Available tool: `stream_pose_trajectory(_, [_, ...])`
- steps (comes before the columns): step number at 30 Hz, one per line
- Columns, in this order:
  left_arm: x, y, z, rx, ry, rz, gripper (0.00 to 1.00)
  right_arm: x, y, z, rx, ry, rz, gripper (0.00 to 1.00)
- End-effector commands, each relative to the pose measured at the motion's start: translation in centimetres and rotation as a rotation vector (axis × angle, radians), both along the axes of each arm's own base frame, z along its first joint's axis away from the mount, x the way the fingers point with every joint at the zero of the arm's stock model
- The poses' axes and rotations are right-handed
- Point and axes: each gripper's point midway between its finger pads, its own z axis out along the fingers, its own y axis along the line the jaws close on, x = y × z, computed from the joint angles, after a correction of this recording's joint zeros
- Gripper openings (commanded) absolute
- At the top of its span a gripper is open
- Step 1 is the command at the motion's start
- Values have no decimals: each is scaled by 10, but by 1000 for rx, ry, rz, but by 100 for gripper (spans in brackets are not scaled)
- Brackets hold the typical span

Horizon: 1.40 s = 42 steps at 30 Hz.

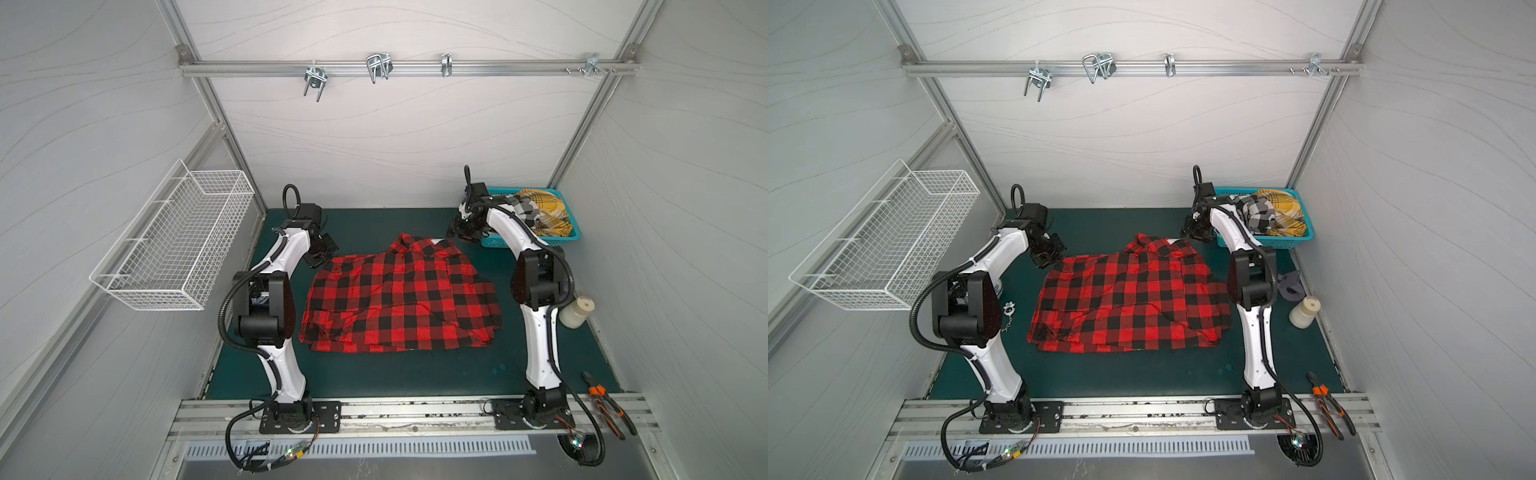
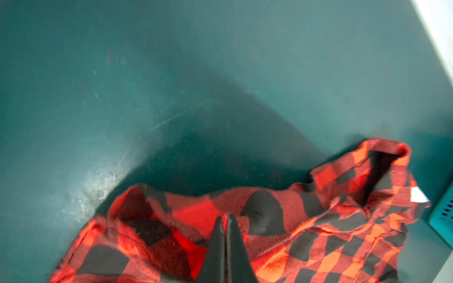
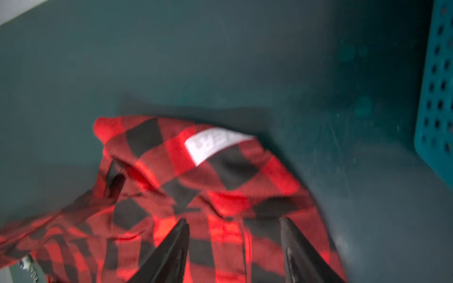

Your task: Fold and stack the long sleeve shirts

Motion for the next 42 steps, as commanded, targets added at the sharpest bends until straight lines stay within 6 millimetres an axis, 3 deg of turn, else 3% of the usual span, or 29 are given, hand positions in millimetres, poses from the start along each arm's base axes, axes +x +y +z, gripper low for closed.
stream_pose_trajectory(1, [5,-7,6,-17,-24,-9,0,-1,-7,-20,-16,64,34,59])
stream_pose_trajectory(13, [-10,-5,6,3,-10,-41,0,7,14,-71,-8,103,104,59])
stream_pose_trajectory(17, [-12,-6,7,-5,-14,-42,0,7,8,-91,-65,130,99,59])
stream_pose_trajectory(21, [-15,-6,5,-1,-14,-46,0,8,1,-97,-103,129,88,52])
stream_pose_trajectory(27, [-16,-6,-1,1,-1,-48,0,18,13,-80,-57,65,109,20])
stream_pose_trajectory(32, [-16,-4,-3,12,2,-49,0,25,24,-63,-20,15,130,0])
stream_pose_trajectory(36, [-11,-1,-2,13,-6,-40,0,28,25,-41,0,-18,122,0])
stream_pose_trajectory(42, [13,7,11,-10,-63,11,0,22,28,42,72,-139,112,0])
